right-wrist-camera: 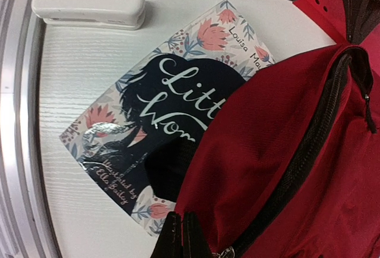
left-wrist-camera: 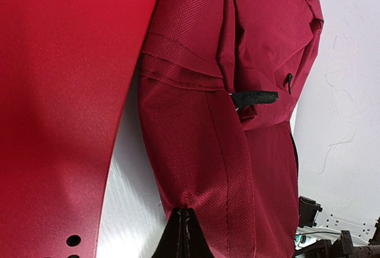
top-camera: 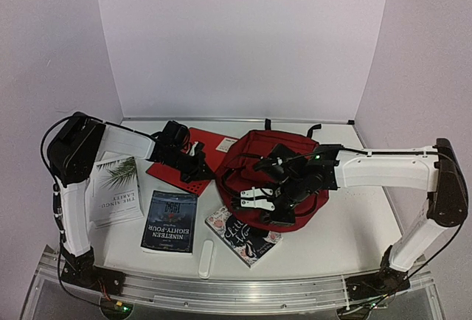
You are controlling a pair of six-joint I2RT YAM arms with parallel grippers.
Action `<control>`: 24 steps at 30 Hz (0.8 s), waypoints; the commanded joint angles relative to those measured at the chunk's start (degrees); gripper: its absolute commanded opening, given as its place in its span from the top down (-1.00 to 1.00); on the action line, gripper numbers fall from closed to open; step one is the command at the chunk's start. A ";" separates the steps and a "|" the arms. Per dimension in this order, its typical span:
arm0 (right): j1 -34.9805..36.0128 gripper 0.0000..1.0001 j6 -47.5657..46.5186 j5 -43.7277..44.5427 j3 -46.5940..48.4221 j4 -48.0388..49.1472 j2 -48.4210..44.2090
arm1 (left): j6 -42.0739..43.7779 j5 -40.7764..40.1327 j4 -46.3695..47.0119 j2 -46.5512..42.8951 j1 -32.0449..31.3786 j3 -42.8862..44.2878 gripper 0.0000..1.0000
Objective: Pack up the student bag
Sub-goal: Unzip the student bag at the center of the board.
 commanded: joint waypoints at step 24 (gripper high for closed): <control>-8.12 1.00 9.99 -26.64 6.38 0.30 5.58 | 46.02 -17.69 30.72 -43.07 -9.52 -38.90 -0.48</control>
